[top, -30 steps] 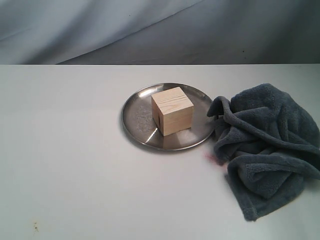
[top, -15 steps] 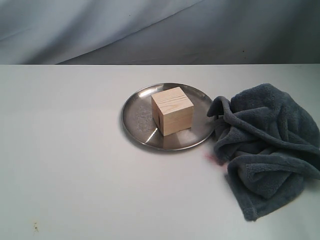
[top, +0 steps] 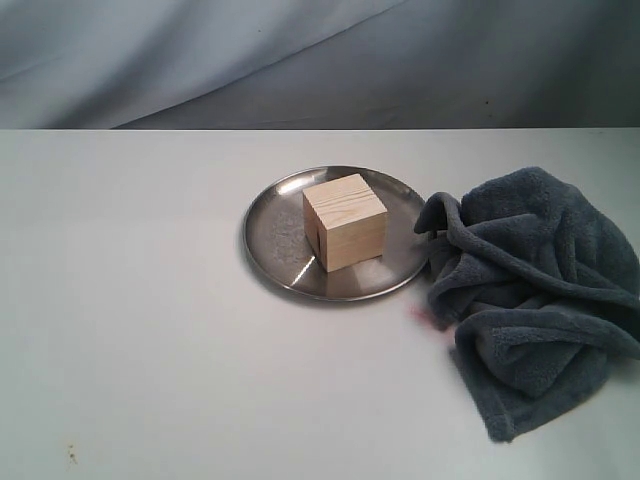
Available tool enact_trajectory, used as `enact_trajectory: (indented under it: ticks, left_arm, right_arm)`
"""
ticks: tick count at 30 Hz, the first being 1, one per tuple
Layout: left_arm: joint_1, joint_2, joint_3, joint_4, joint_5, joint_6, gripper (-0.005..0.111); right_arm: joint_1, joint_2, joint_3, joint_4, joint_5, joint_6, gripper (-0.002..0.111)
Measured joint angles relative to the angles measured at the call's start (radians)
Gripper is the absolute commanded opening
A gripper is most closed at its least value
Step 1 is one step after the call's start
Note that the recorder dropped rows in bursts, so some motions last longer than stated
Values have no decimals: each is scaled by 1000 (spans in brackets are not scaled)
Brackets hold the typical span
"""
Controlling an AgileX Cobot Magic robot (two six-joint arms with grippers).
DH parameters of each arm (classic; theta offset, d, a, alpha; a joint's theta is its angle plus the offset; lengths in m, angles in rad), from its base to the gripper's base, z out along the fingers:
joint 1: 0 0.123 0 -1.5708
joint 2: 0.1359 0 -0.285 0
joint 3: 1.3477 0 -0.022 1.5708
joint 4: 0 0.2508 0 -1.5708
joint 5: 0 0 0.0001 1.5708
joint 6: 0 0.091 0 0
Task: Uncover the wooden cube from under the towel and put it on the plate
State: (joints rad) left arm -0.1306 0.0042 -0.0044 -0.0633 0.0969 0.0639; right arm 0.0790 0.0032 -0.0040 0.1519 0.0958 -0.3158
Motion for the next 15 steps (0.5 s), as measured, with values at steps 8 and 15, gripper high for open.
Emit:
enact_trajectory:
  ticks: [8,15]
  left_arm:
    - [0,0,0,0,0,0,0]
    - [0,0,0,0,0,0,0]
  right_arm:
    - [0,0,0,-8,0,16,0]
    - [0,0,0,-8,0,16,0]
